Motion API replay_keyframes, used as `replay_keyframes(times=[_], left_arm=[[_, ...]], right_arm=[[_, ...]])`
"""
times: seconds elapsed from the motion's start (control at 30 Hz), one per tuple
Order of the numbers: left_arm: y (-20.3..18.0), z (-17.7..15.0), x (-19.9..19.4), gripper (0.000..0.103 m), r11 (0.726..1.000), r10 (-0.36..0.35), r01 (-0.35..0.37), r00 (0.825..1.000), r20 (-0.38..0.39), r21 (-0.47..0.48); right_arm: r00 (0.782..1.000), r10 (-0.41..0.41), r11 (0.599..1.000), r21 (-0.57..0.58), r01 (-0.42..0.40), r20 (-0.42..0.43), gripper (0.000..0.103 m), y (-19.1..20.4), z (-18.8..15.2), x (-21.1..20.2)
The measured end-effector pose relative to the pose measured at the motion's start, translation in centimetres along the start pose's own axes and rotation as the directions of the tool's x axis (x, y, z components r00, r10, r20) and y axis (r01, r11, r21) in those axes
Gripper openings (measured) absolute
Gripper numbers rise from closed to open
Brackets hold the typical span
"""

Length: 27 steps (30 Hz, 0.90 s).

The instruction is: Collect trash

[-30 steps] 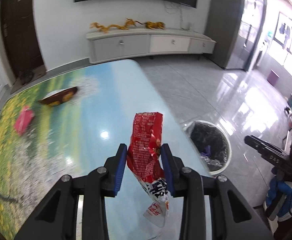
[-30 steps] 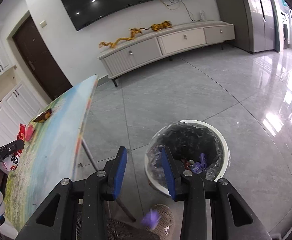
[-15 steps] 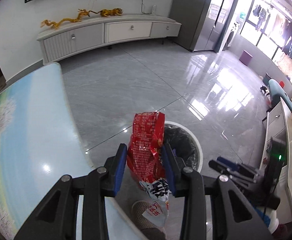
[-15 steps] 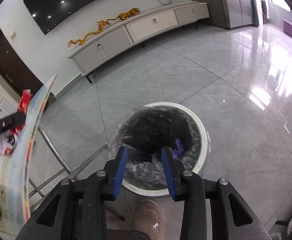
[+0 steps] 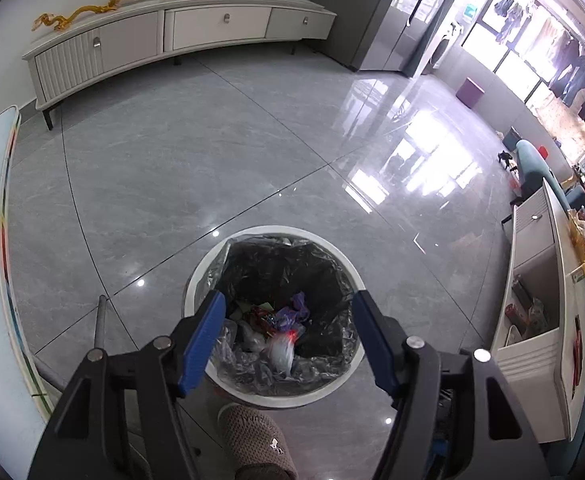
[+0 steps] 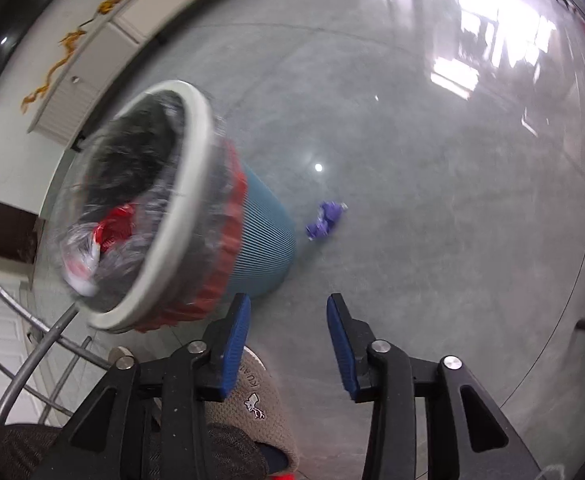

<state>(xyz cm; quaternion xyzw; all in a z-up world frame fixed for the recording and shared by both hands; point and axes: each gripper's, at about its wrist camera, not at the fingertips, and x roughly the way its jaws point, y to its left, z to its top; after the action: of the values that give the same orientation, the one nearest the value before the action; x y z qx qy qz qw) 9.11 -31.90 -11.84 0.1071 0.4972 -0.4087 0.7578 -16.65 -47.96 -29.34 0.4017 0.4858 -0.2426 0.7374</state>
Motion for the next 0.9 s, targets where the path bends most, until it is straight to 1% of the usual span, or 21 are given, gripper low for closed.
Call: replay_keyframes(times=[0.07,0.1,0.17,0.2,0.23,0.3,0.4,0.43,0.5,0.6,0.63,0.7,0.83,0.9], left_arm=[[0.1,-0.2,-0.5,0.064,1.000,0.001,-0.001,1.000,0.011,0.014],[0.2,-0.4,-1.1,0.064,1.000,0.006,-0.006,1.000,0.016,0.022],[0.5,-0.7,-2.6,0.064,0.999,0.005,-0.006,0.999,0.041,0.041],[0.9,-0.9,-3.7,0.064,0.998,0.029,-0.033,0.998,0.064,0.059],[1.6,-1.3,-5.0,0.064,0.994,0.071,-0.078,0.994,0.089,0.077],[3.3,-1.7,-6.7,0.064,0.989,0.119,-0.127,0.987,0.108,0.071],[7.9,-2.2,-9.3,0.064,0.978,0.207,-0.206,0.974,0.095,-0.023],[9.9,-2.4,-10.4,0.064,0.968,0.246,-0.241,0.965,0.087,-0.066],[12.7,-2.5,-12.1,0.064,0.944,0.314,-0.302,0.946,0.078,-0.131],[15.5,-2.9,-14.7,0.064,0.906,0.393,-0.371,0.916,0.077,-0.205],[16.1,-3.1,-15.7,0.064,0.890,0.424,-0.399,0.903,0.076,-0.220],[16.7,-3.5,-17.2,0.064,0.869,0.462,-0.436,0.884,0.071,-0.232],[17.1,-4.3,-20.1,0.064,0.840,0.512,-0.485,0.857,0.058,-0.243],[17.7,-4.8,-21.3,0.064,0.827,0.527,-0.498,0.848,0.053,-0.260]], right_arm=[[1.000,0.019,0.998,0.058,-0.018,-0.021,0.047,-1.2,0.3,1.8],[0.999,0.029,0.996,0.085,-0.027,-0.026,0.050,-1.6,0.6,2.5],[0.999,0.040,0.990,0.133,-0.037,-0.017,0.052,-2.3,1.4,3.7],[0.999,0.041,0.988,0.150,-0.039,-0.011,0.053,-2.5,1.7,4.2],[0.999,0.043,0.985,0.166,-0.041,-0.007,0.053,-2.7,2.2,4.8],[0.999,0.044,0.981,0.190,-0.043,-0.001,0.053,-3.0,2.9,6.2],[0.999,0.032,0.966,0.257,-0.028,-0.011,0.053,-4.1,4.2,8.7],[0.999,0.041,0.958,0.285,-0.035,-0.014,0.053,-4.2,4.6,9.7],[0.999,0.044,0.942,0.334,-0.035,-0.018,0.053,-5.2,5.2,11.6],[0.997,0.066,0.919,0.390,-0.049,-0.029,0.053,-5.9,6.2,14.4],[0.997,0.068,0.915,0.399,-0.050,-0.032,0.053,-6.0,6.5,15.0],[0.997,0.066,0.910,0.412,-0.043,-0.041,0.053,-6.2,7.2,16.5],[0.997,0.063,0.900,0.434,-0.034,-0.052,0.053,-7.0,8.1,18.9],[0.996,0.068,0.894,0.447,-0.036,-0.056,0.053,-7.4,8.4,19.9]])
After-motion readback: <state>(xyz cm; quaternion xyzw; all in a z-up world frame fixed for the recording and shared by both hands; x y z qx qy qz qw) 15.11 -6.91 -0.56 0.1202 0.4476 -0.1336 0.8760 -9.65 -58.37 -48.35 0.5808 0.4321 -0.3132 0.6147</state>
